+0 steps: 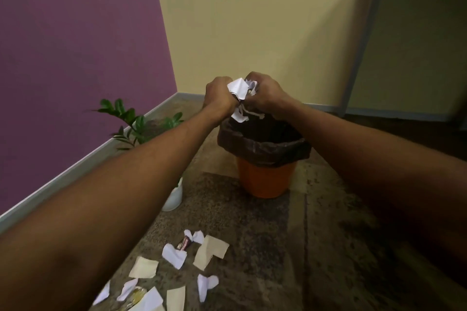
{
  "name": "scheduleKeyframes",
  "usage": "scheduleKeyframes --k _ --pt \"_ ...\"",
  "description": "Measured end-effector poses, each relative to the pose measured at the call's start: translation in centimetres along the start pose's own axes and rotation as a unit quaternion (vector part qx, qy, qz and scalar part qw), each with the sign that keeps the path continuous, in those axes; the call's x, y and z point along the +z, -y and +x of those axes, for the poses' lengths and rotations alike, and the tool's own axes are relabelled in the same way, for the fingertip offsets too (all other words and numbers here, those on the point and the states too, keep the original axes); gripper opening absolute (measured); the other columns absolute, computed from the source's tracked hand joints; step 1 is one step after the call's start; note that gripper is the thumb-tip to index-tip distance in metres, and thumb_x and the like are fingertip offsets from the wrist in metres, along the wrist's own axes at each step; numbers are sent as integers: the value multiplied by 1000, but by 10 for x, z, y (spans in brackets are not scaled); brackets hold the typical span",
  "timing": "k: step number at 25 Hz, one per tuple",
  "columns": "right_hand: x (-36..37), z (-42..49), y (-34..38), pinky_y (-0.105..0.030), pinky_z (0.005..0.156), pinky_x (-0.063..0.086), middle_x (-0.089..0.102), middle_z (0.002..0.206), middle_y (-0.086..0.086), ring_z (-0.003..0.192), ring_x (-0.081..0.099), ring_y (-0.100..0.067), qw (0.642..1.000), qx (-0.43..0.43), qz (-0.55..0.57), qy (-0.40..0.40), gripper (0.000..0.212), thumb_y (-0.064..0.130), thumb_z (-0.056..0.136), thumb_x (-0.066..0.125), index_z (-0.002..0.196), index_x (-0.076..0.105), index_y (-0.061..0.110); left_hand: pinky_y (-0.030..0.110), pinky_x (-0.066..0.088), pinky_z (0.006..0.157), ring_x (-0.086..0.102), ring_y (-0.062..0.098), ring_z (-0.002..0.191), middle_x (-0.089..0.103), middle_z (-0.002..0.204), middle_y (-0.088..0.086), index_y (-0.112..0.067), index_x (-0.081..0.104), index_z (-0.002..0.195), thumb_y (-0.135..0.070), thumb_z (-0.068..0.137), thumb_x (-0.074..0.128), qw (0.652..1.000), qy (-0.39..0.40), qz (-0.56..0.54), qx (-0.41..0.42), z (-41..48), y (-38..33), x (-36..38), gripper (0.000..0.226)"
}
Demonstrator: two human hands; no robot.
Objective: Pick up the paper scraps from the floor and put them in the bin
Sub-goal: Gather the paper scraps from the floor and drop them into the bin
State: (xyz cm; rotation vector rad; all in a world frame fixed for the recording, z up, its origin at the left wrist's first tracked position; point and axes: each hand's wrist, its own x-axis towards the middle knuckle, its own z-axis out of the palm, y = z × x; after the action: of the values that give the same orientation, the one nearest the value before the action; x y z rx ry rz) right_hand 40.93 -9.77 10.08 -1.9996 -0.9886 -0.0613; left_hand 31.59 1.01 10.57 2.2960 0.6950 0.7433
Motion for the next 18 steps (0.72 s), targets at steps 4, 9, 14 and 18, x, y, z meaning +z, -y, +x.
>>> scheduleKeyframes --k 4,9,14,18 --pt "-8 8 -38 -31 69 45 69 86 -12 77 60 -26 999 9 -26 -37 21 9 82 69 100 66 -3 28 37 65 56 27 81 65 91 11 -7 63 86 -13 85 64 1000 -3 -10 17 12 -9 44 7" --pt "3 7 -91 -37 90 46 69 114 -23 108 63 -41 994 37 -103 22 37 10 86 72 118 63 -4 29 41 72 69 33 102 73 108 18 -4 71 103 -26 89 68 995 93 31 -8 20 4 90 26" --pt "15 8 -124 -32 86 43 52 134 -21 116 56 -34 979 115 -146 83 59 40 87 74 134 51 11 36 47 76 65 35 108 68 118 19 0 63 119 -24 78 79 980 180 84 -24 26 19 106 50" --pt "8 10 -131 -35 96 48 42 142 -18 119 57 -35 964 132 -204 106 82 37 77 87 143 44 15 36 48 90 54 23 111 56 124 7 -6 51 131 -25 71 90 981 180 64 -42 26 26 105 74"
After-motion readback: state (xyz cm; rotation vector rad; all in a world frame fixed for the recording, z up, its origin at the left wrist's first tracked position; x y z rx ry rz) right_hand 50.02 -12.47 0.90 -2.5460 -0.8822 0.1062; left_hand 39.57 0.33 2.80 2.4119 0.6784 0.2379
